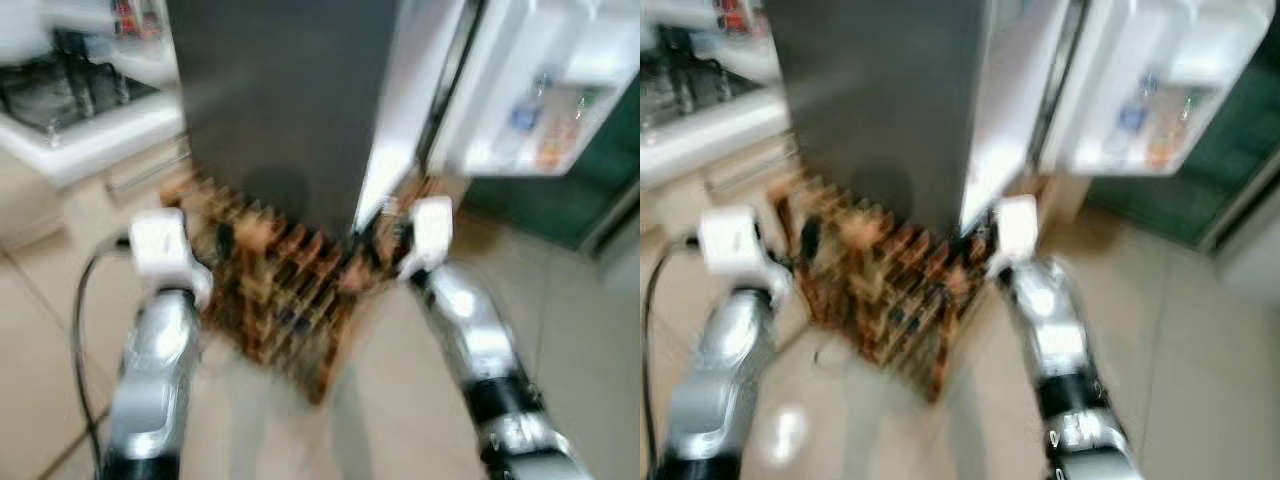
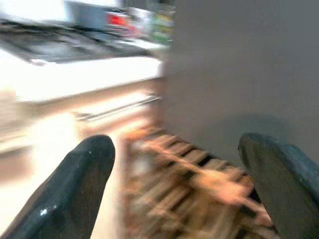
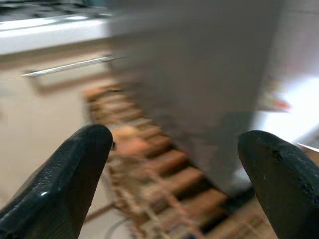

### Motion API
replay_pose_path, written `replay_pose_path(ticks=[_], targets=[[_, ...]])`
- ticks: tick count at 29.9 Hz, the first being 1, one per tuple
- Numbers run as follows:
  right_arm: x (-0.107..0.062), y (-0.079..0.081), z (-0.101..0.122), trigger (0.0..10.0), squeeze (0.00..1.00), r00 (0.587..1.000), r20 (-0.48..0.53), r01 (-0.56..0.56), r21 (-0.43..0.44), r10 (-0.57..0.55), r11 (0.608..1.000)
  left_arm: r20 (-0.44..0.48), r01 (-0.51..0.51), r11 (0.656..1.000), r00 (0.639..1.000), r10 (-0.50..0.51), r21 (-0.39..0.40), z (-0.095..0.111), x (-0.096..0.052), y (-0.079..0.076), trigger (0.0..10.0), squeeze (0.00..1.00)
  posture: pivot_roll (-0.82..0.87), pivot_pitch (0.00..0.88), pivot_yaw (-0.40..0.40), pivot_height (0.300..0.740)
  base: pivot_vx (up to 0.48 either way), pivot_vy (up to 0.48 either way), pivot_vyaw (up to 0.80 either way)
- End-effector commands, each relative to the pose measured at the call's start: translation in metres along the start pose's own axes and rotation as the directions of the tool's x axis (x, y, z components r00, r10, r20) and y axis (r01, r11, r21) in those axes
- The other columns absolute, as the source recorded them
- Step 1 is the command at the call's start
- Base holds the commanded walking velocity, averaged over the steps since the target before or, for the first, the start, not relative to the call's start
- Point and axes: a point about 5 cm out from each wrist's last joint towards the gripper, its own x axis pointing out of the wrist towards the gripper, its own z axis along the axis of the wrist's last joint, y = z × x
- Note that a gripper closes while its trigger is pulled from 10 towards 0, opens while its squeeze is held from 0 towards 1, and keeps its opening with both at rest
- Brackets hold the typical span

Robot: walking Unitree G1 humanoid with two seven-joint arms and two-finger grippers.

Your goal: Restocking fridge

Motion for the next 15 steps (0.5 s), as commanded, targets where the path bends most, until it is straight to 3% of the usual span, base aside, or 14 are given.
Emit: replay_pose_path(ticks=[1, 7, 12, 15], targets=[[-0.001, -0.005, 0.003, 10.0, 0.00, 1.000, 0.013, 0.007, -0.001, -0.007, 1.000, -0.044, -0.039, 0.999, 0.998, 0.041, 0.026, -0.008, -0.003, 0.000, 10.0, 0.00, -0.01, 0.000, -0.027, 0.740, 0.000, -0.480, 0.53], [0.000, 0.004, -0.001, 10.0, 0.00, 0.999, 0.009, -0.032, -0.007, 0.032, 0.999, -0.085, -0.124, 0.990, 0.988, 0.130, 0.066, -0.015, -0.007, 0.009, 10.0, 0.00, 0.01, 0.000, -0.042, 0.740, 0.000, -0.480, 0.53], [0.003, 0.016, -0.002, 10.0, 0.00, 0.997, 0.006, -0.077, 0.004, 0.077, 0.997, -0.067, -0.211, 0.962, 0.972, 0.226, 0.175, -0.010, -0.011, 0.018, 10.0, 0.00, 0.04, 0.000, -0.069, 0.740, 0.000, -0.480, 0.53], [0.004, 0.026, -0.008, 10.0, 0.00, 0.992, -0.011, -0.123, -0.010, 0.123, 0.992, -0.091, -0.221, 0.960, 0.967, 0.238, 0.170, -0.012, -0.017, 0.017, 10.0, 0.00, 0.06, 0.000, -0.075, 0.740, 0.000, -0.480, 0.53]])
